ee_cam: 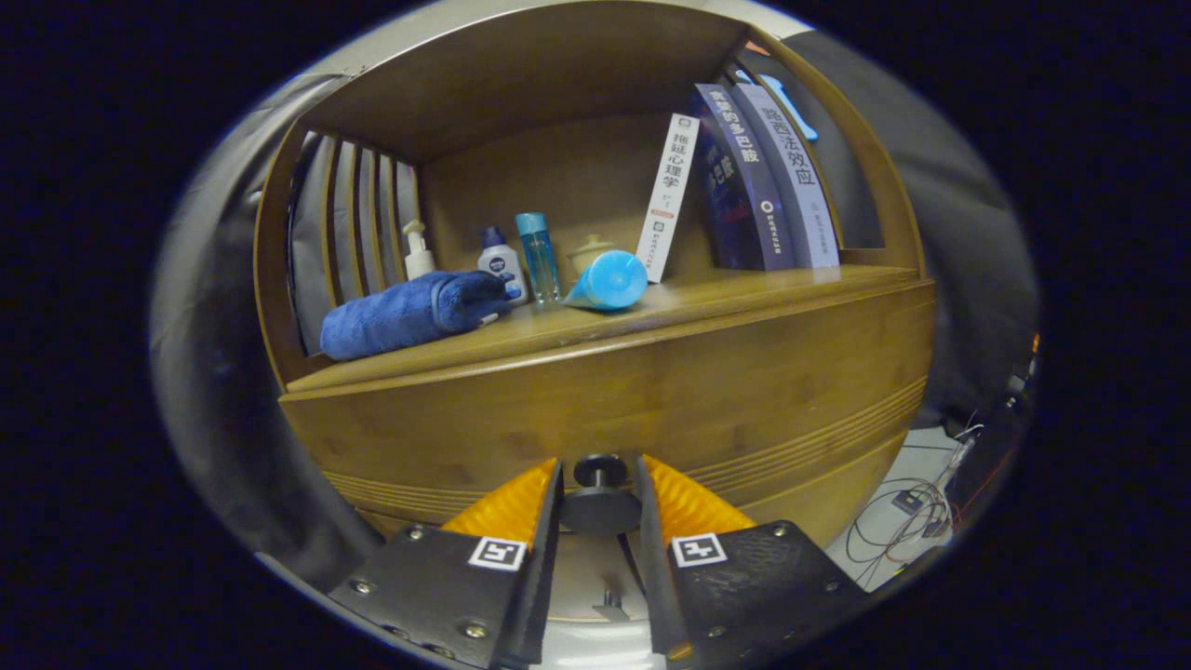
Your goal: Pull open the drawer, take out the items inside it, and place them on the countertop above the cabinet.
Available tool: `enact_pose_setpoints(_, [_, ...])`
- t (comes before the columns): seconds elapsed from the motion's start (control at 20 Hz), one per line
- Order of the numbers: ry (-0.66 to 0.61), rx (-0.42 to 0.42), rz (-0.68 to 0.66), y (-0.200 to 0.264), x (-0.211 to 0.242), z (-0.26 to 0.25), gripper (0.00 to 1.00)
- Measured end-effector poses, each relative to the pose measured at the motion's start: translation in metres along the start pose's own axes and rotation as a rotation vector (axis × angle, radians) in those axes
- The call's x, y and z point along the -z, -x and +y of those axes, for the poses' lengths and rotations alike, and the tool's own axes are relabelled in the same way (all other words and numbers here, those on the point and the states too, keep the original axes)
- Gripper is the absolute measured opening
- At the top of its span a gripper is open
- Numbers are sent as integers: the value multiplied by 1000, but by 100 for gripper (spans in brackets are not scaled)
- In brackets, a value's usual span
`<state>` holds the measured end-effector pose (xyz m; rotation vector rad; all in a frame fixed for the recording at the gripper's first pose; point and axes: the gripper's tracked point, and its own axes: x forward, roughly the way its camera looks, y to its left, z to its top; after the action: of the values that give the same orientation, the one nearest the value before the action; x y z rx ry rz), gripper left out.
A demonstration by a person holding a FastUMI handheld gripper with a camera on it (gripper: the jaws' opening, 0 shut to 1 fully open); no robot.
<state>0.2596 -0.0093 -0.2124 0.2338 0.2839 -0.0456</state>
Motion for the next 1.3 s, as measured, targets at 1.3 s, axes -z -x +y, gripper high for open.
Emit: enact_pose_setpoints(1.3, [-14, 103, 179, 167, 47, -8, 30])
